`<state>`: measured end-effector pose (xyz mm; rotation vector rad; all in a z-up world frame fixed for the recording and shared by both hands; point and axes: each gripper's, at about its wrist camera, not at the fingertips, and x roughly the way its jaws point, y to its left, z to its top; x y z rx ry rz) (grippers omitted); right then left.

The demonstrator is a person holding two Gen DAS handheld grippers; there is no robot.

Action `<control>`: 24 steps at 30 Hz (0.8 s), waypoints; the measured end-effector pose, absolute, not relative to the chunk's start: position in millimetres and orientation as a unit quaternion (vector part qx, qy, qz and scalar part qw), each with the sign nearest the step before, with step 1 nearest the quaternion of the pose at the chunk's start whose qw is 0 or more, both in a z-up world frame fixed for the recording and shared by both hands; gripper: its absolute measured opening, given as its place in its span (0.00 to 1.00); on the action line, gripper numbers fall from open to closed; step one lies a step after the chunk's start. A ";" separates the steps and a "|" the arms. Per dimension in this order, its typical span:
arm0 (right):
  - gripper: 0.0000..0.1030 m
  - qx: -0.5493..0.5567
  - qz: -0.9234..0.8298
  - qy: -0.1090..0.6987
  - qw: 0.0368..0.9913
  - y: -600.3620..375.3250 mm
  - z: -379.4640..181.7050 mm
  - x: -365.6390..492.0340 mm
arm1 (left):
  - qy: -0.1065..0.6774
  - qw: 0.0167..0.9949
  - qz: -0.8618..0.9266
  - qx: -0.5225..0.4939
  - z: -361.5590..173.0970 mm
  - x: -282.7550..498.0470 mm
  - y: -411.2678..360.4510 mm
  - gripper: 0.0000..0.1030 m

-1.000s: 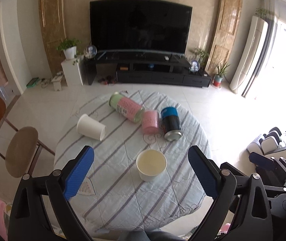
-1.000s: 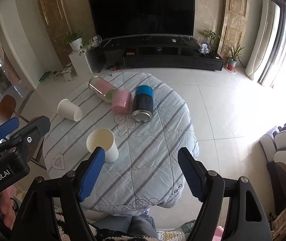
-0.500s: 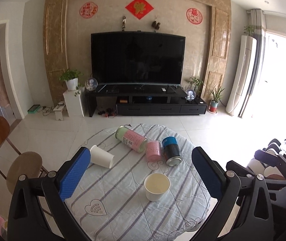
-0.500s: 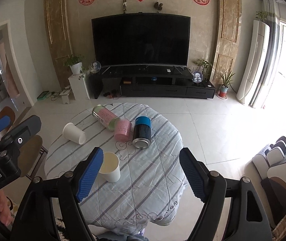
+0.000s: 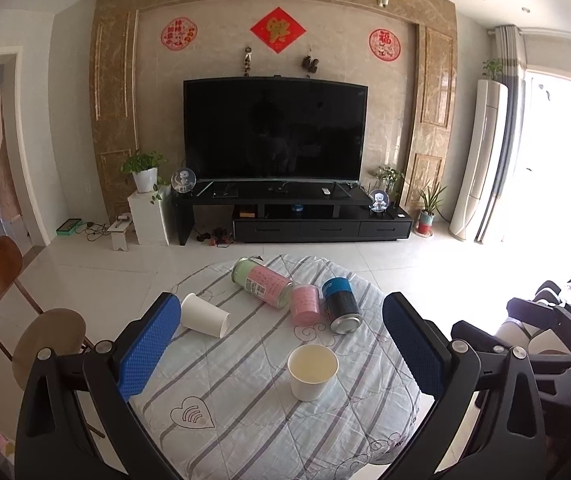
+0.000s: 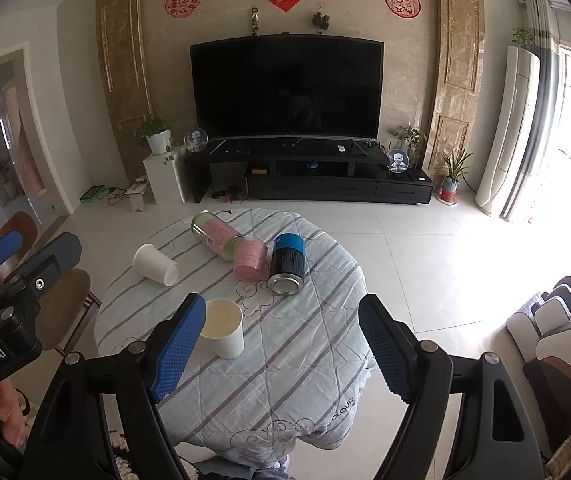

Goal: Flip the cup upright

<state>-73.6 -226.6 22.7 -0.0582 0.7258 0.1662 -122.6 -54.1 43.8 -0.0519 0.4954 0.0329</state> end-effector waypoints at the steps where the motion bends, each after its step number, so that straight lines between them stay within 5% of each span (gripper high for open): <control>1: 0.78 -0.031 0.084 0.355 0.931 -225.2 22.1 -73.8 | 0.245 0.969 0.016 -0.022 43.9 -122.8 -55.8 0.99; 24: 0.78 -0.038 0.086 0.355 0.930 -225.0 25.6 -72.1 | 0.235 0.972 0.024 -0.009 48.7 -120.6 -62.8 0.99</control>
